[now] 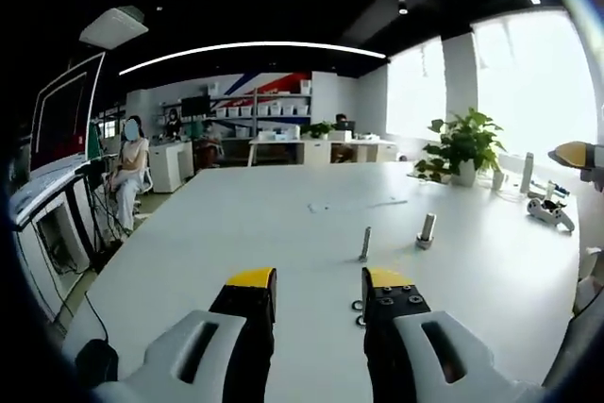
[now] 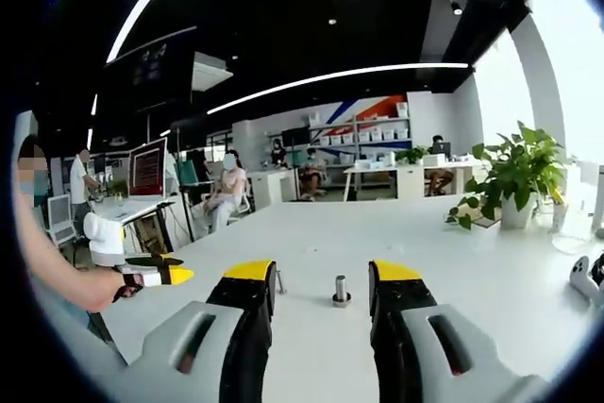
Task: Place the washer onto the threaded stud by aligning its center hole with the stud, sliding it down to the base, and recovering from edge contact or off-axis alignment until the washer reaches the visible bottom stop.
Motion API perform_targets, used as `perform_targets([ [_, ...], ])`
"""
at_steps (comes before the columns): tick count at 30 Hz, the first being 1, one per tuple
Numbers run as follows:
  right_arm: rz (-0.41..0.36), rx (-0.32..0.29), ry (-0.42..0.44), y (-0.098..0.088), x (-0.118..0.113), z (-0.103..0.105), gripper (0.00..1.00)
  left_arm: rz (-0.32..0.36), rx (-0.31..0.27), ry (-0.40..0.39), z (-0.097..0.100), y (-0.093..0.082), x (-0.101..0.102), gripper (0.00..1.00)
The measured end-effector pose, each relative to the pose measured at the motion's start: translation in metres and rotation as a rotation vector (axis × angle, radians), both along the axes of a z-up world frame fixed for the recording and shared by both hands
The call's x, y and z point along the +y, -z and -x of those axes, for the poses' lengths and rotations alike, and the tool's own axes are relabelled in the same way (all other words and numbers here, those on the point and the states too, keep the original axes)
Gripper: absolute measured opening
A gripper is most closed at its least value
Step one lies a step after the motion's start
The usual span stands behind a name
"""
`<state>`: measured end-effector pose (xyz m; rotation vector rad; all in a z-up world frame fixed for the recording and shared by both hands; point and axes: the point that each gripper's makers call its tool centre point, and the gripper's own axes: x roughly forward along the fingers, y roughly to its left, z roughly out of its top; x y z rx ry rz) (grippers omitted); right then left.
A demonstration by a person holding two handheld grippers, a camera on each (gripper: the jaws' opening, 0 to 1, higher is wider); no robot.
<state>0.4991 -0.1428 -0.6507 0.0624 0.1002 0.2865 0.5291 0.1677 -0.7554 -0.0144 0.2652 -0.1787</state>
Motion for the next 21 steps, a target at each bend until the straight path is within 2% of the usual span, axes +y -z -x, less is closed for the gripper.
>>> perform_targets([
  [9,-0.014,-0.002,0.010,-0.001,-0.003,0.000,0.41,-0.018,0.021,0.051,-0.017,0.011,-0.016,0.34],
  [21,-0.022,-0.002,0.015,-0.001,-0.004,-0.002,0.41,-0.037,0.059,0.098,-0.025,0.031,-0.033,0.34],
])
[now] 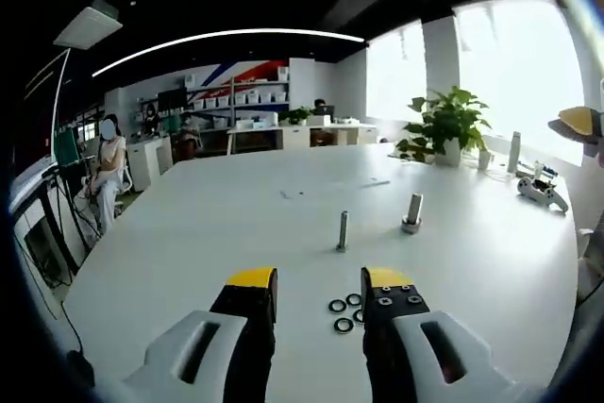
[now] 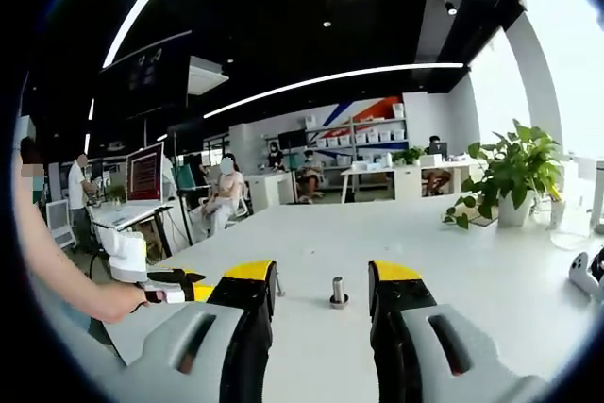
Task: Place the washer onto the threaded stud by aligning its center hole with the stud, sliding it down to the base, and recovering from edge contact or off-axis alignment until the washer reaches the visible bottom stop.
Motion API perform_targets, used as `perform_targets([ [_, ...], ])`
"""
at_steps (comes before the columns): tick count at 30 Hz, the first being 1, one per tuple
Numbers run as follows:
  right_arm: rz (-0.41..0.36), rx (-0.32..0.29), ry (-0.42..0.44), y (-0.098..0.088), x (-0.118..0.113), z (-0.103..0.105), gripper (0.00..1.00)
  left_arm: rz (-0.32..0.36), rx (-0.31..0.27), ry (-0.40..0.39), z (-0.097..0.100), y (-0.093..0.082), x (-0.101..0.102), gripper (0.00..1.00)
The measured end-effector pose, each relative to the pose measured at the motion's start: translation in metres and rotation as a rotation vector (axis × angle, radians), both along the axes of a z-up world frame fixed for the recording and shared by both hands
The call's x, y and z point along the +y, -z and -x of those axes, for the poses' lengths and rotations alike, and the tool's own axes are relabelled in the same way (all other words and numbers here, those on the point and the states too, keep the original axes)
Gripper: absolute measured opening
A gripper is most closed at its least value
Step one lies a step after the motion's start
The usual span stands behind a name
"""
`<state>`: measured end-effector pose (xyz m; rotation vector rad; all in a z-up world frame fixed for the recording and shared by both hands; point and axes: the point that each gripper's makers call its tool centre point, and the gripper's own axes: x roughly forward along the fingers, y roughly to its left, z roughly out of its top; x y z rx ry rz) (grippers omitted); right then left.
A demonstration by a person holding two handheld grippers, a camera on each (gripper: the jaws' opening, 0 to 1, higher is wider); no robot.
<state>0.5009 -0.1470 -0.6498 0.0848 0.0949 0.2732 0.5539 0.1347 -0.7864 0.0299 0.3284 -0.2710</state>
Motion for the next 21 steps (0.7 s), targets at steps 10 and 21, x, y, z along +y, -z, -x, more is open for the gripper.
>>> perform_targets([
  [10,-0.001,-0.001,-0.008,0.000,0.003,0.000,0.41,-0.017,0.046,0.010,-0.005,0.018,-0.001,0.34],
  [21,-0.002,-0.001,-0.012,0.000,0.004,0.001,0.41,-0.028,0.077,0.016,-0.010,0.032,0.000,0.33],
])
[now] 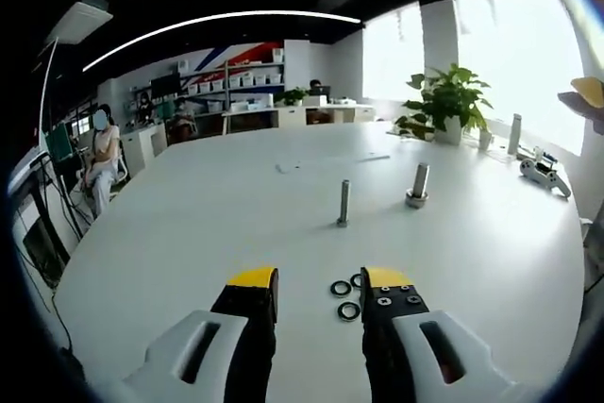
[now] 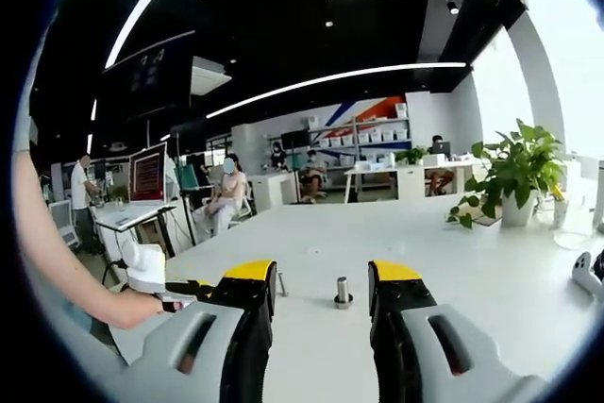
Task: Place the washer onto the threaded stud by aligning its center hole with the stud, sliding it down to the base, and recovering from edge contact or off-axis alignment until the washer reaches the visible bottom stop.
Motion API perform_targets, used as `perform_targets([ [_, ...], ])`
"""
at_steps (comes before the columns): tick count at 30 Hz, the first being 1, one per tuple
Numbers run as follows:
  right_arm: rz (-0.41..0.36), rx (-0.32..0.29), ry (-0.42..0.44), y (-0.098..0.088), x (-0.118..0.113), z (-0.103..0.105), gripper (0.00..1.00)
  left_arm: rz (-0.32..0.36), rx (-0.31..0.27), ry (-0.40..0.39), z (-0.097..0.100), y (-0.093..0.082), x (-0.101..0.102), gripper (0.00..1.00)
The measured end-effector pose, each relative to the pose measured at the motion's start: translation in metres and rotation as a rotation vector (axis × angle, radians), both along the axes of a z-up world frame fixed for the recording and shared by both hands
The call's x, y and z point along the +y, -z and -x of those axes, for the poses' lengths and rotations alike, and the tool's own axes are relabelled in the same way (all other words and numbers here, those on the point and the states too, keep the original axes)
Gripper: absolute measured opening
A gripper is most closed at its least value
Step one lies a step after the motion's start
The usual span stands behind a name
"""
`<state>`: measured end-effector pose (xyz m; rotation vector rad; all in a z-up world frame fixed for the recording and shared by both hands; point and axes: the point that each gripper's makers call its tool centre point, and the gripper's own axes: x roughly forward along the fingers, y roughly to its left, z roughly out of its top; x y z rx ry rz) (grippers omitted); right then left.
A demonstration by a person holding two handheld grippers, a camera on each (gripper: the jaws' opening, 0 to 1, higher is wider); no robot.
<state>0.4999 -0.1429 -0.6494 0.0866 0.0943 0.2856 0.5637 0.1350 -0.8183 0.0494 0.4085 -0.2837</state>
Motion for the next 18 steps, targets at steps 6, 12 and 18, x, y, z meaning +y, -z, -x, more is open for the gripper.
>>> perform_targets([
  [6,0.001,-0.002,0.009,-0.001,-0.003,0.000,0.41,-0.012,0.028,0.013,0.000,0.010,-0.004,0.32],
  [12,-0.005,-0.007,0.013,-0.002,-0.004,0.000,0.41,-0.024,0.057,0.016,-0.003,0.020,-0.006,0.32],
  [18,-0.006,-0.013,0.011,-0.004,-0.003,0.000,0.41,-0.052,0.069,0.027,-0.006,0.027,-0.010,0.31],
])
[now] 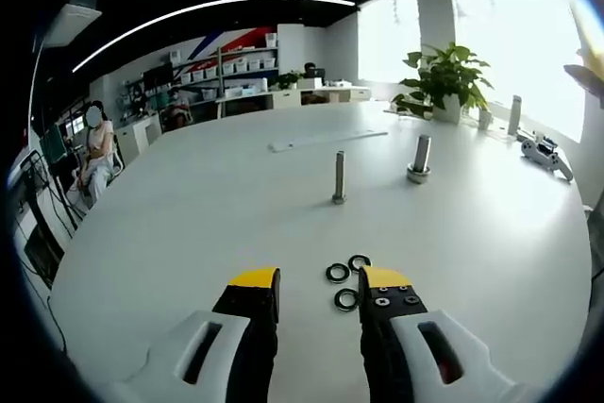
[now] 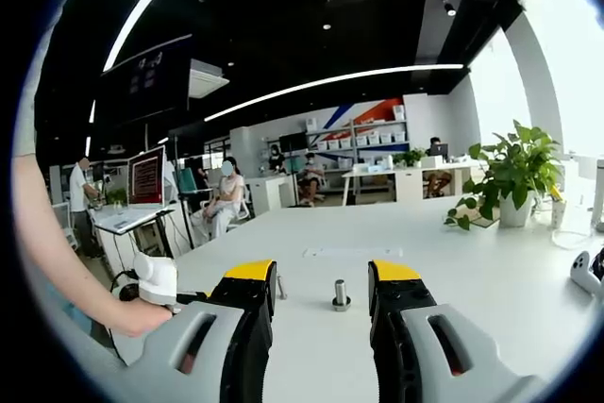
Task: Place the washer onto the threaded stud by aligning its center hole with the stud, sliding it down to the base, and recovering from edge contact or off-axis alignment until the washer reaches the visible bottom stop.
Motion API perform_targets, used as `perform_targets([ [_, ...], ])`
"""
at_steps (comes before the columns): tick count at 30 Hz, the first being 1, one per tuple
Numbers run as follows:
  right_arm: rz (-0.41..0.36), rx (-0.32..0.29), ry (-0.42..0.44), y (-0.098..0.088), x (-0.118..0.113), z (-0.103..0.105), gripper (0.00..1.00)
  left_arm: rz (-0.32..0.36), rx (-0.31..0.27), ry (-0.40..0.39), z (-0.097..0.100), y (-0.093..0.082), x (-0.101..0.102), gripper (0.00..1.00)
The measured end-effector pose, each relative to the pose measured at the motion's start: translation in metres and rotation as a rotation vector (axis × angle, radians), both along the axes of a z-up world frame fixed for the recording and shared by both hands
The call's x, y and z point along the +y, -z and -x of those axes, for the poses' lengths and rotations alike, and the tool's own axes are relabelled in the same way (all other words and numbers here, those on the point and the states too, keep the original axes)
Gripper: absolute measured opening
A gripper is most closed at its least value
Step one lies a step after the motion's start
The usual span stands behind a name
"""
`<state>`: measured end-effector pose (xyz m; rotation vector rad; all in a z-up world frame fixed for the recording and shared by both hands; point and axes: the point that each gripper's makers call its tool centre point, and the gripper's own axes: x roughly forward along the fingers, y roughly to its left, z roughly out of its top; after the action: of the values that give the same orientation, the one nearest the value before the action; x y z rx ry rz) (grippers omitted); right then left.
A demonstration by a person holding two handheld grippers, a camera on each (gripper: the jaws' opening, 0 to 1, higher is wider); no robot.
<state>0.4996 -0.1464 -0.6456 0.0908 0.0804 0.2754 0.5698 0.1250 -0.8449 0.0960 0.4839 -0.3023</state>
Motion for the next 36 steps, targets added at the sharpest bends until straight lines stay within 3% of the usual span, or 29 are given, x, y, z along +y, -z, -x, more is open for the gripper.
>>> perform_targets([
  [9,-0.006,-0.001,0.002,0.000,0.000,0.000,0.41,-0.029,0.015,0.005,-0.008,0.005,0.001,0.30],
  [21,-0.018,0.000,0.001,-0.002,0.001,0.000,0.41,-0.085,0.037,0.034,0.001,0.004,-0.007,0.28],
  [36,-0.035,0.005,0.011,-0.001,-0.002,-0.001,0.40,-0.072,0.034,0.066,-0.002,0.001,-0.019,0.24],
])
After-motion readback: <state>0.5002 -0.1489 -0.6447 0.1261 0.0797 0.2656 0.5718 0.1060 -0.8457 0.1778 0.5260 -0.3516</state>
